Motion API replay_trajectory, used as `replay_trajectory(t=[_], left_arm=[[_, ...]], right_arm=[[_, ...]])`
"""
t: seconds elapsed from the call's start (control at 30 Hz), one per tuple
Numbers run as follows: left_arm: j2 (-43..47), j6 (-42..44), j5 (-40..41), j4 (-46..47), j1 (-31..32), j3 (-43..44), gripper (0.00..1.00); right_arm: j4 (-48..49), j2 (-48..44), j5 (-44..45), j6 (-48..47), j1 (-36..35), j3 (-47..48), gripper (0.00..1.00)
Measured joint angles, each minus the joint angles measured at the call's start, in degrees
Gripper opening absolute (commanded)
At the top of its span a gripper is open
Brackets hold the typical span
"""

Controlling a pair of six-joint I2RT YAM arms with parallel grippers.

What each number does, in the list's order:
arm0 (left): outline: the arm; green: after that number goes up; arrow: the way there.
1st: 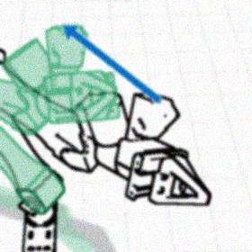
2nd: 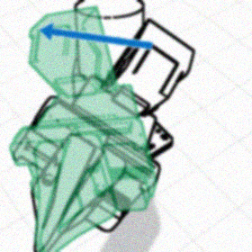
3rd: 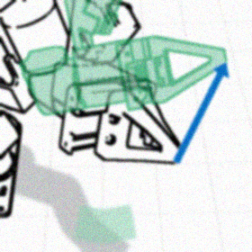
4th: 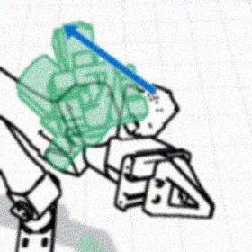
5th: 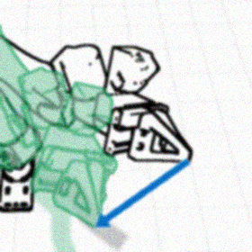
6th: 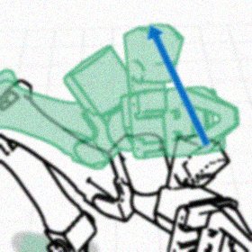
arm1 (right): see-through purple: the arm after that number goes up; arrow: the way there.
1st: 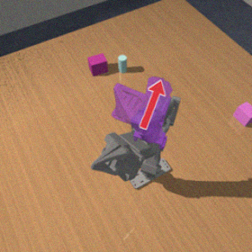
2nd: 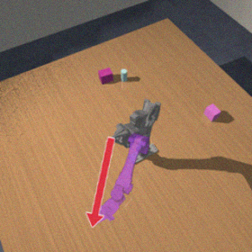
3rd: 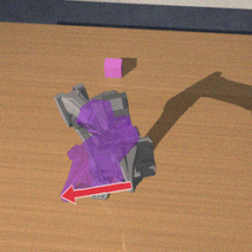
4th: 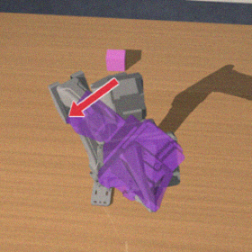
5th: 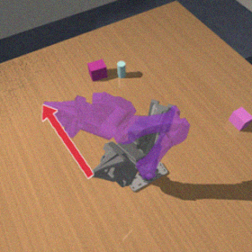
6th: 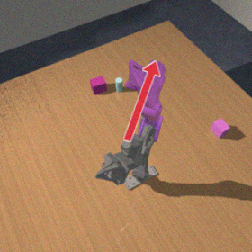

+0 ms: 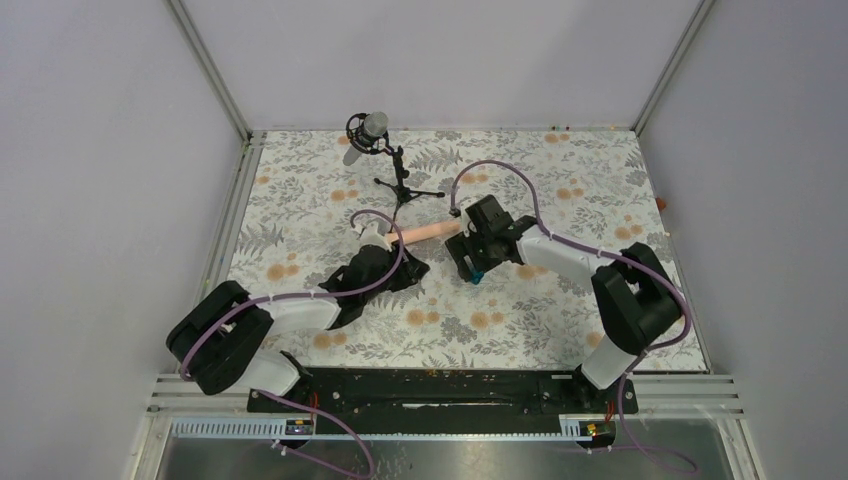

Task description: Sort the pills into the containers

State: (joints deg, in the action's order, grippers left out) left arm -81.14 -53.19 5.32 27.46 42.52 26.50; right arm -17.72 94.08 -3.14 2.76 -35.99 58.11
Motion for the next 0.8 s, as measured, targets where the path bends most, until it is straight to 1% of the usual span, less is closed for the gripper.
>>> replay_trajectory(t=[0.17,0.3,0.47,0.63,0.8], left_arm=[[2.91,0.66,0.57,-0.85,-1.20,-2.25,0.43],[4.24,0.94,0.72,-0.79,-1.77,-3.30,0.43],[4.70,0.94,0.68,-0.61,-2.23,-4.13,0.43],[4.70,0.94,0.66,-0.37,-2.49,-4.44,0.43],[4.70,0.94,0.46,-0.07,-2.62,-4.48,0.43]], right_arm=[[-4.61,4.57,3.78,-3.26,-1.92,3.93,0.83],[-6.75,6.36,4.24,-4.52,-2.73,5.27,0.82],[-9.35,7.80,4.11,-5.53,-3.23,6.64,0.75],[-10.32,8.72,4.04,-5.53,-3.41,7.19,0.65],[-10.32,9.33,4.04,-4.63,-3.50,7.26,0.61]])
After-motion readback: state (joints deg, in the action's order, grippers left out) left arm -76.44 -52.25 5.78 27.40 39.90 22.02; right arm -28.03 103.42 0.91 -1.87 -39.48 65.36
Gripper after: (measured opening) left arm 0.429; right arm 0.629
